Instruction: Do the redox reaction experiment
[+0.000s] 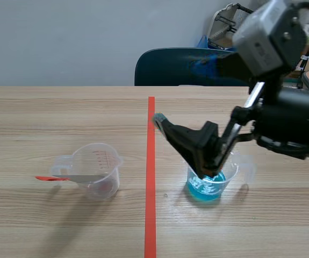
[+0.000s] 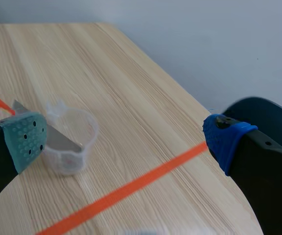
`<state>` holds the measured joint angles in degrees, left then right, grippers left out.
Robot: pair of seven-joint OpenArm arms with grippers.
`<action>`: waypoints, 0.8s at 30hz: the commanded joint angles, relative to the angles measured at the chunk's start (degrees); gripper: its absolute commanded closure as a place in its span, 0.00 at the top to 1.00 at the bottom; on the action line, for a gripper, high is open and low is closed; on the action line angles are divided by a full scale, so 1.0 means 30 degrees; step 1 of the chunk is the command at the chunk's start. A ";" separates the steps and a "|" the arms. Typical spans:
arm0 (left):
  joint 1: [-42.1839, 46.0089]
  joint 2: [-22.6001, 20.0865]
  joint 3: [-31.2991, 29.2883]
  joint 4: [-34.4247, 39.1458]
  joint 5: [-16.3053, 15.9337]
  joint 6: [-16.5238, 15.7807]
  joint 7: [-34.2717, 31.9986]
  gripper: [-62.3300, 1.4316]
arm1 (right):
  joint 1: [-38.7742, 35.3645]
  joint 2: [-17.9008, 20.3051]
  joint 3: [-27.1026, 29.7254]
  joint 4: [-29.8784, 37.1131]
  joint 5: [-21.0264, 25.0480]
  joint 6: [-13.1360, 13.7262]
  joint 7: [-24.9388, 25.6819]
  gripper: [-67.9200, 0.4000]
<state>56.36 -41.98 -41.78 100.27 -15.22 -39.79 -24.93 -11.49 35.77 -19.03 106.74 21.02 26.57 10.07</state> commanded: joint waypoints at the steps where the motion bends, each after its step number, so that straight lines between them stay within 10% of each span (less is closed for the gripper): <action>1: -0.0015 0.0590 -0.0153 0.0160 -0.0270 -0.0030 -0.0233 1.00 | -0.0714 0.0109 0.0663 0.0474 0.0590 -0.0080 0.0284 1.00; 5: -0.0350 0.1479 -0.0095 0.0189 -0.0255 -0.0030 -0.0204 0.98 | -0.3592 0.0138 0.2878 0.1450 0.0809 -0.0080 0.0525 1.00; 12: -0.2506 0.3694 0.0277 0.0189 0.0925 -0.0030 0.1443 0.18 | -0.7490 0.0117 0.5297 0.3140 0.0874 -0.0080 0.1071 1.00; 24: -0.8429 0.8284 0.3657 0.0182 0.6003 -0.0030 0.6047 0.13 | -1.0703 -0.0248 0.7366 0.4087 0.0882 -0.0087 0.1202 1.00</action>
<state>31.20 -17.17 -30.94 100.27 3.51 -39.79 -6.22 -44.16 35.53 2.46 118.15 22.79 26.55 12.25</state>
